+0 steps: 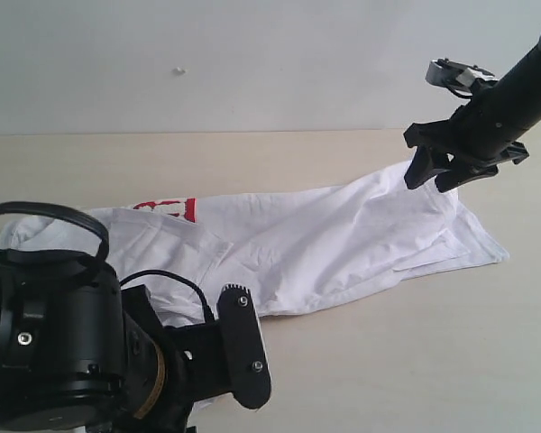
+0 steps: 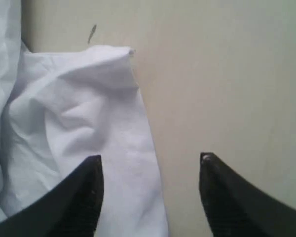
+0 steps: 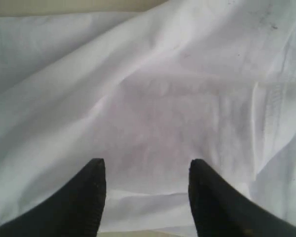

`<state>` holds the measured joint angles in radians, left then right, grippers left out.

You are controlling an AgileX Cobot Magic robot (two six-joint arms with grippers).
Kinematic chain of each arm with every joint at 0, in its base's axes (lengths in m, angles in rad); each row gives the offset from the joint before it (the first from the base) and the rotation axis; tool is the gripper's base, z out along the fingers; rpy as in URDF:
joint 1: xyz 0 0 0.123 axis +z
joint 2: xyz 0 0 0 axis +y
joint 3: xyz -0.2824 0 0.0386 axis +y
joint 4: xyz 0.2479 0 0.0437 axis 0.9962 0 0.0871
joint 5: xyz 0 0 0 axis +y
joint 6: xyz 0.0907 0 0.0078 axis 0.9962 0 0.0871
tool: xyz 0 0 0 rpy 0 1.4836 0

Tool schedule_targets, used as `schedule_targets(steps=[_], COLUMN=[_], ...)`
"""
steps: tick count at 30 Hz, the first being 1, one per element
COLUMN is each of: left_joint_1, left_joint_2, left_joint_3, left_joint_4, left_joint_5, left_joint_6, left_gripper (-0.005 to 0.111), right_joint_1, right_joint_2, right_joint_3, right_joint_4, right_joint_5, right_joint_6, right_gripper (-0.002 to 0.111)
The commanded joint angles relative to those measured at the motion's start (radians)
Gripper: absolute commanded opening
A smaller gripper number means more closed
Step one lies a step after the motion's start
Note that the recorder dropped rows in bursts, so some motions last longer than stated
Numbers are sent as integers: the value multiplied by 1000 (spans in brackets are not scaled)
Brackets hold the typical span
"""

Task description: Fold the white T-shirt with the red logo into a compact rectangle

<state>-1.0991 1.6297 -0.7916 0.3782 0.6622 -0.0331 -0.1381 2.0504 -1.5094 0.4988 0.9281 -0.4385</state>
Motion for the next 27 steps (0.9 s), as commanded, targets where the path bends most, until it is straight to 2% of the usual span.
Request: schedule_targets(steps=[1,5,8,11,21,27], left_joint_1=[-6,-6,-8,-8,-8,3], left_joint_2=[-15,-15,24,51,163,188], left_joint_3=[-2,-2,-2,-2,-2,-14], left_joint_4=[29,68,132,114,79,141], left_joint_5=[11,13,18,4,-3,4], left_joint_6=[-35,-45,-82,-82,-75,-86], left_gripper=[55,52,45,39,39,39], right_joint_1=[-2,-2,-2,-2,-2,-2], right_joint_2=[-15,-15,-15,-15,-15,-15], right_joint_3=[-8,-8,-8,-8,-8,-8], right_joint_4=[7,7,7,7,17,21], right_joint_5=[15,12,-18,-32,-30,-15], right_joint_6=[-6,-6,-6,-6,-6,-6], right_gripper=[50,50,50,50,50,50])
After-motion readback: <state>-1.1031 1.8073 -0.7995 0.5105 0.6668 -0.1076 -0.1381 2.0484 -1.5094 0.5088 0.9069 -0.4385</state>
